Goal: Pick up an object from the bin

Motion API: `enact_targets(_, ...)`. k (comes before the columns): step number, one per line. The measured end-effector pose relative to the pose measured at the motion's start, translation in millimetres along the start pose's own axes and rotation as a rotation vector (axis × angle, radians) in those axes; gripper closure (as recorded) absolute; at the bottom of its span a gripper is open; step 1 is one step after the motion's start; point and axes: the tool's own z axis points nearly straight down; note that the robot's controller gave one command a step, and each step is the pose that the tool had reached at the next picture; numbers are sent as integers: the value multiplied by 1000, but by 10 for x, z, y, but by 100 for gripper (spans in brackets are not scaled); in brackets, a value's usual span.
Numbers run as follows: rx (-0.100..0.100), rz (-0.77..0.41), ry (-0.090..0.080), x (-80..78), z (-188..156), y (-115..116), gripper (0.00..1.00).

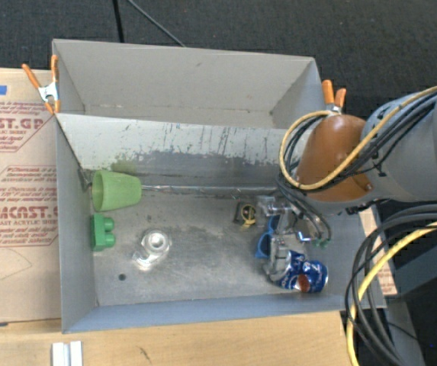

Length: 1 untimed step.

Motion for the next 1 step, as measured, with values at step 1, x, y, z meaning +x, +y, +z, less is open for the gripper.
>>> enact_targets(1,0,0,-2,-10,-23,0,100)
